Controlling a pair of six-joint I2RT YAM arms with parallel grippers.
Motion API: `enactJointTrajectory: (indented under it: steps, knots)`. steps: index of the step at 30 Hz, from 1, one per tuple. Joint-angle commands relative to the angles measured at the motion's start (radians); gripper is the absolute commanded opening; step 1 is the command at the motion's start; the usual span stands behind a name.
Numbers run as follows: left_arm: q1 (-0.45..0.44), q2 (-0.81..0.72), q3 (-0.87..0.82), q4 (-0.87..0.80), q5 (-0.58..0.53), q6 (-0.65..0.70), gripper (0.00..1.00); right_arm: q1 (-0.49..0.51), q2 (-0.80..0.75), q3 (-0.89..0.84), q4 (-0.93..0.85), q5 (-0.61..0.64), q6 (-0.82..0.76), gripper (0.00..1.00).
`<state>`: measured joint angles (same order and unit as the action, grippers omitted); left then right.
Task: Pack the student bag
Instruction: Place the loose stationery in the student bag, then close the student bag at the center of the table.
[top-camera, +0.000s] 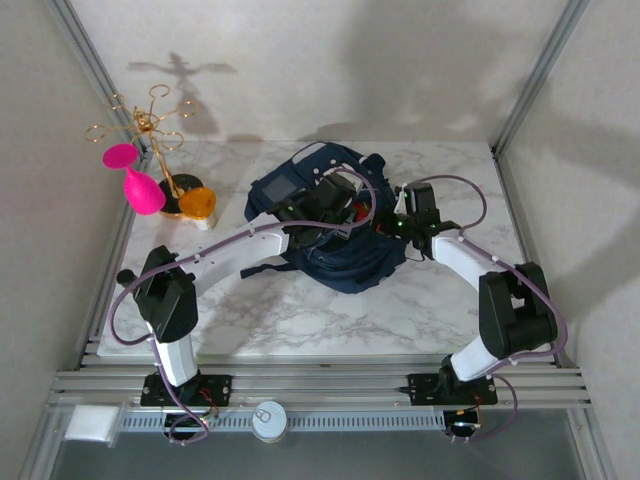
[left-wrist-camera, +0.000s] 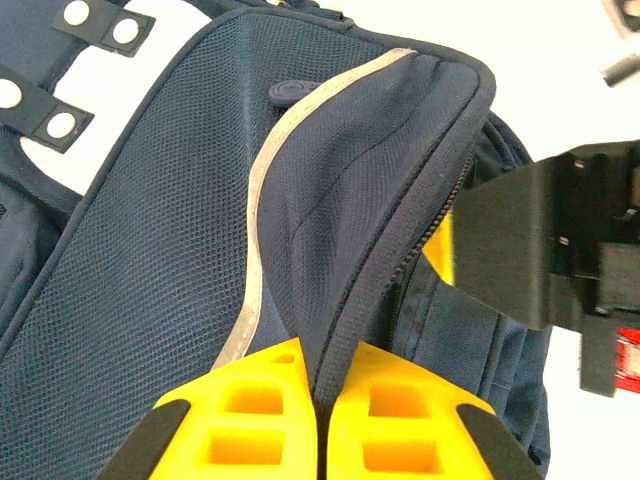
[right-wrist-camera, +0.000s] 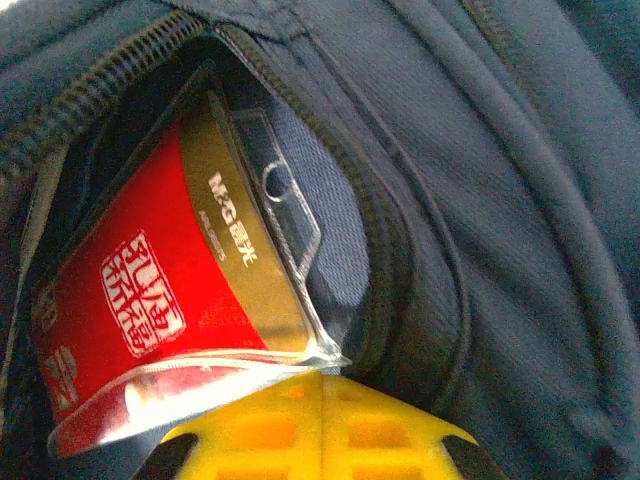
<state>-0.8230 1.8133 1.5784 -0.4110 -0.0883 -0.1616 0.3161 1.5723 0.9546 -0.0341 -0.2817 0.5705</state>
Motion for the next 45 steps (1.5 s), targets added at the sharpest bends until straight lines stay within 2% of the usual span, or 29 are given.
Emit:
enactJointTrajectory:
  steps: [1,5,9,12,14,17,22,25,26,28,30,33,38,40,43,45]
  knots:
    - [-0.022,-0.017,0.034,0.011,0.090,-0.026,0.00,0.010,0.049,0.083,0.029,0.041,0.017,0.00]
    - [-0.024,-0.019,0.033,0.004,0.088,-0.052,0.00,0.009,0.078,0.115,0.134,0.009,0.020,0.00]
    - [-0.024,-0.013,0.040,-0.002,0.052,-0.118,0.00,0.008,0.077,0.141,0.083,-0.013,-0.024,0.00]
    - [-0.024,-0.005,0.032,0.008,0.018,-0.184,0.00,0.003,0.000,0.083,0.028,-0.012,-0.069,0.00]
    - [-0.024,0.007,0.016,0.048,0.054,-0.238,0.00,-0.018,-0.079,0.031,-0.012,-0.022,-0.090,0.00]
    - [-0.033,0.059,0.036,0.078,0.084,-0.326,0.00,-0.075,-0.179,-0.029,-0.082,-0.046,-0.096,0.06]
    - [-0.074,0.185,0.124,0.103,0.104,-0.471,0.00,-0.179,-0.287,-0.073,-0.210,0.001,-0.095,0.10]
    - [-0.084,0.259,0.197,0.095,0.124,-0.512,0.00,-0.188,-0.305,-0.053,-0.268,0.063,-0.124,0.11]
    - [-0.084,0.268,0.212,0.094,0.130,-0.518,0.06,-0.189,-0.304,-0.040,-0.287,0.074,-0.129,0.12]
    - [-0.082,0.254,0.217,0.086,0.129,-0.517,0.26,-0.183,-0.307,-0.020,-0.312,0.075,-0.134,0.13]
    - [-0.079,0.204,0.185,0.084,0.106,-0.499,0.38,-0.156,-0.314,-0.004,-0.342,0.090,-0.141,0.16]
    - [-0.044,0.071,0.042,0.131,0.113,-0.506,0.47,-0.070,-0.326,0.017,-0.406,0.174,-0.142,0.20]
    - [0.042,-0.184,-0.290,0.241,0.105,-0.551,0.53,0.121,-0.337,-0.011,-0.448,0.258,-0.052,0.26]
    - [0.091,-0.266,-0.412,0.290,0.119,-0.581,0.54,0.227,-0.330,-0.020,-0.460,0.336,0.003,0.31]
    - [0.153,-0.326,-0.556,0.396,0.177,-0.638,0.56,0.370,-0.310,-0.036,-0.432,0.436,0.094,0.37]
    - [0.171,-0.327,-0.601,0.442,0.177,-0.672,0.56,0.462,-0.272,-0.036,-0.395,0.466,0.150,0.41]
